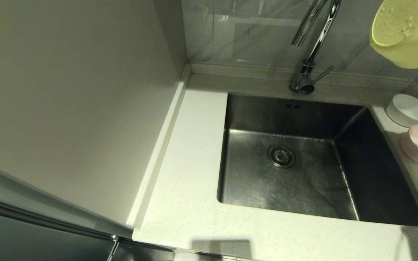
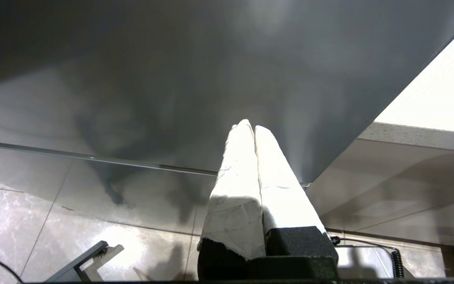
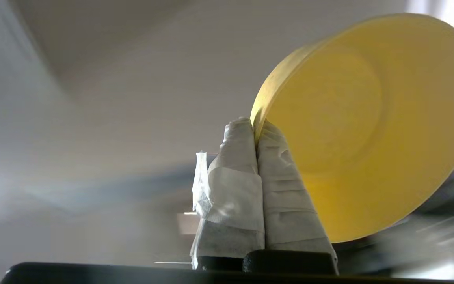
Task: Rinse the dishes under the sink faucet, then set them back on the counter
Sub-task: Put a bowl back to the table from the sink
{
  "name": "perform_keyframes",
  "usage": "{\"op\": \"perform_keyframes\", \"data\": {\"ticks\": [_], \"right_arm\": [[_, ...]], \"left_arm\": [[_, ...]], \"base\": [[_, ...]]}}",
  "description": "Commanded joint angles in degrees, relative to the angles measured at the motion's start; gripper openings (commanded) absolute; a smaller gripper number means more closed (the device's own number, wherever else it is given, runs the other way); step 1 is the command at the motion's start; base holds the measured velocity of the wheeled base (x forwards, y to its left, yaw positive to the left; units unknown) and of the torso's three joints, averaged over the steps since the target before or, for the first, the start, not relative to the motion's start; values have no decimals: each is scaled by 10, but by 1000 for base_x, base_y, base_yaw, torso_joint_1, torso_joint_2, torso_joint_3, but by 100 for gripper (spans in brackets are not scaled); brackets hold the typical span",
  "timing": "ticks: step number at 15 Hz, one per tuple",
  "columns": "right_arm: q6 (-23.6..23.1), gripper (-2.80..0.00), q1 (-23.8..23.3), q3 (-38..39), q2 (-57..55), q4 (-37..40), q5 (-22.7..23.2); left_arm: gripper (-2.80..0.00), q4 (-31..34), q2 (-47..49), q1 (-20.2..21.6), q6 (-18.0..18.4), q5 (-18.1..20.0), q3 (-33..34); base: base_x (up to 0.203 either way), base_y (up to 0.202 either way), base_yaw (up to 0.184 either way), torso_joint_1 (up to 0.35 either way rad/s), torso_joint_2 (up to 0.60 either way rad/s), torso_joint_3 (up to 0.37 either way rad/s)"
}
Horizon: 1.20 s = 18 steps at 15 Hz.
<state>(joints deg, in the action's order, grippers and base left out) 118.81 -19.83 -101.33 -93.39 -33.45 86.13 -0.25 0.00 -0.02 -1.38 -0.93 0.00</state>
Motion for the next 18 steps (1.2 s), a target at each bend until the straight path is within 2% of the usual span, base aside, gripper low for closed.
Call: {"op": "perform_keyframes", "data": {"ticks": [1,3,4,5,6,7,8,10,12,13,16,18], "right_arm": [[73,-280,26,-70,-23,315,8],[130,-280,39,-63,-37,382,12],[146,-280,42,-89,-31,383,13],[161,-280,50,-126,-14,347,14],[174,-280,70,-141,-8,280,15],[192,-280,111,-141,-18,253,15],[228,-280,141,-129,-45,259,15],[262,-280,142,-47,-85,313,15],[274,-280,115,17,-103,365,15],[275,-280,107,14,-106,375,15],[238,-280,107,-105,-96,354,15],[225,-280,103,-134,-70,314,15]], "left_arm": [[-280,0,-1,0,0,0,0],[-280,0,-1,0,0,0,0],[-280,0,-1,0,0,0,0],[-280,0,-1,0,0,0,0],[-280,0,-1,0,0,0,0],[-280,0,-1,0,0,0,0],[-280,0,-1,0,0,0,0],[-280,0,-1,0,0,0,0],[-280,0,-1,0,0,0,0],[-280,0,-1,0,0,0,0],[-280,0,-1,0,0,0,0],[-280,0,-1,0,0,0,0]], "base": [[0,0,0,0,0,0],[0,0,0,0,0,0],[0,0,0,0,0,0],[0,0,0,0,0,0],[0,0,0,0,0,0],[0,0,0,0,0,0],[0,0,0,0,0,0],[0,0,0,0,0,0],[0,0,0,0,0,0],[0,0,0,0,0,0],[0,0,0,0,0,0],[0,0,0,0,0,0]]}}
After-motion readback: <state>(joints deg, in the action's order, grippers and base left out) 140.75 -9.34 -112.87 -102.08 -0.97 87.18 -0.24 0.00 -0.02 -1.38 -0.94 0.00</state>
